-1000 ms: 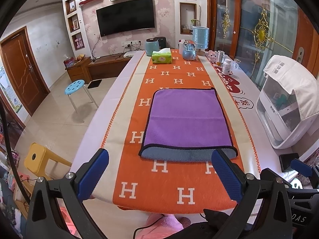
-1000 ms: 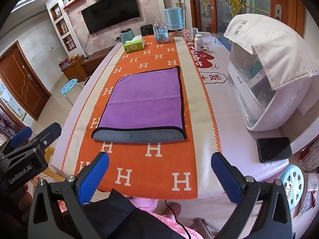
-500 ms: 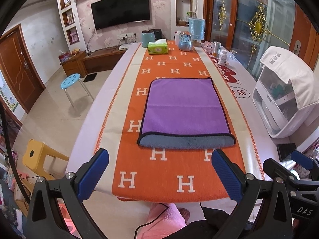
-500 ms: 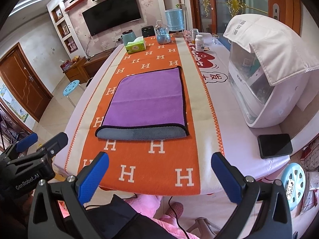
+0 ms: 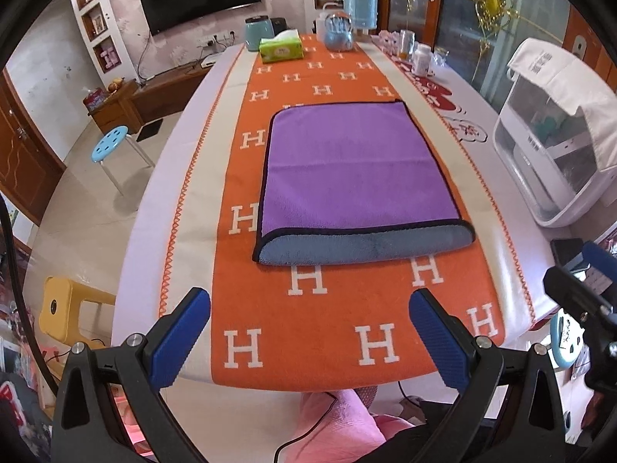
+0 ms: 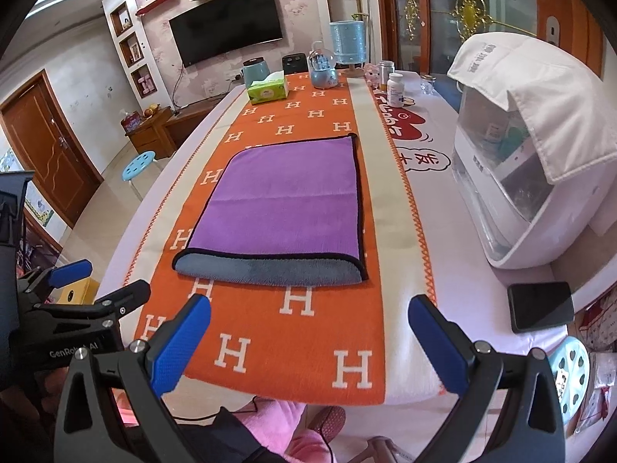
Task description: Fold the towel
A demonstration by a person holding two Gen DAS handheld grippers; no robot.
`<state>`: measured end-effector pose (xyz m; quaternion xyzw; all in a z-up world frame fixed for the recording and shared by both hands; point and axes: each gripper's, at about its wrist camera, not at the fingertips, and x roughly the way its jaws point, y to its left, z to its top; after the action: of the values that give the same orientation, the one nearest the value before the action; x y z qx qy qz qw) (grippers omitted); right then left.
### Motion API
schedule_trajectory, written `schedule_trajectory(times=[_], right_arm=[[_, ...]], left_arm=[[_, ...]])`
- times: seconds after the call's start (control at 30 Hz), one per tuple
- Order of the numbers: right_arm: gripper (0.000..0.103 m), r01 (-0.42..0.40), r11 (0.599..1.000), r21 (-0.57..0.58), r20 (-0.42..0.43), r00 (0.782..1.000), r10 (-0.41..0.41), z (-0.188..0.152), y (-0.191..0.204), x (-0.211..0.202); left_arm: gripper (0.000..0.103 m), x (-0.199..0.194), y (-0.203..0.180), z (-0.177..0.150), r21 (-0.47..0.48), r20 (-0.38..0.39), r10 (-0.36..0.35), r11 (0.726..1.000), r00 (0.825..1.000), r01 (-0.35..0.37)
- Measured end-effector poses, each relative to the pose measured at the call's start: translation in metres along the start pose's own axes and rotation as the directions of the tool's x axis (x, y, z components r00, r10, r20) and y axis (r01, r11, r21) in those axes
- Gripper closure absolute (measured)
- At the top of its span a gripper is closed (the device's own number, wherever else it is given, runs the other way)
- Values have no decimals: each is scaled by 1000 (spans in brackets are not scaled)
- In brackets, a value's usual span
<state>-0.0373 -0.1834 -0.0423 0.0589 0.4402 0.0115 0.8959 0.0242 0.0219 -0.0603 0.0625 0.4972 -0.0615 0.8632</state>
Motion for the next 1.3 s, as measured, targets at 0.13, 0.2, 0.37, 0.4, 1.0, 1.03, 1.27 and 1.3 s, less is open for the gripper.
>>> schedule_trajectory(times=[0.13,0.2,0.37,0.4,1.0,1.03,1.27,1.3], right_arm=[[1,-10,1000,-13,-1,1000,10,3,-4,13],[1,-9,1000,-29,2,1000,9,5,-5,22],[1,0,996,-91,23,1000,2,6,-5,41],[1,5,994,-107,28,1000,-2,6,-5,45],[20,12,984,-176,-7,1000,-14,0,-27,124],[20,12,984,-180,-18,1000,-15,-1,-29,129],[35,9,983,-184,-70,997,-23,-4,-34,152],[37,8,983,-183,-74,997,-22,-5,-33,153]], left_arm=[[1,22,7,5,18,-31,-14,1000,999,14],[1,32,10,9,47,-40,-16,999,999,18],[1,58,16,17,82,-63,-42,996,997,47],[1,62,18,19,83,-67,-45,995,997,51],[1,140,47,40,187,-53,-164,967,985,171],[1,144,48,42,192,-54,-171,965,984,178],[4,169,52,53,180,-86,-225,955,971,237],[6,172,53,53,176,-94,-234,953,968,247]])
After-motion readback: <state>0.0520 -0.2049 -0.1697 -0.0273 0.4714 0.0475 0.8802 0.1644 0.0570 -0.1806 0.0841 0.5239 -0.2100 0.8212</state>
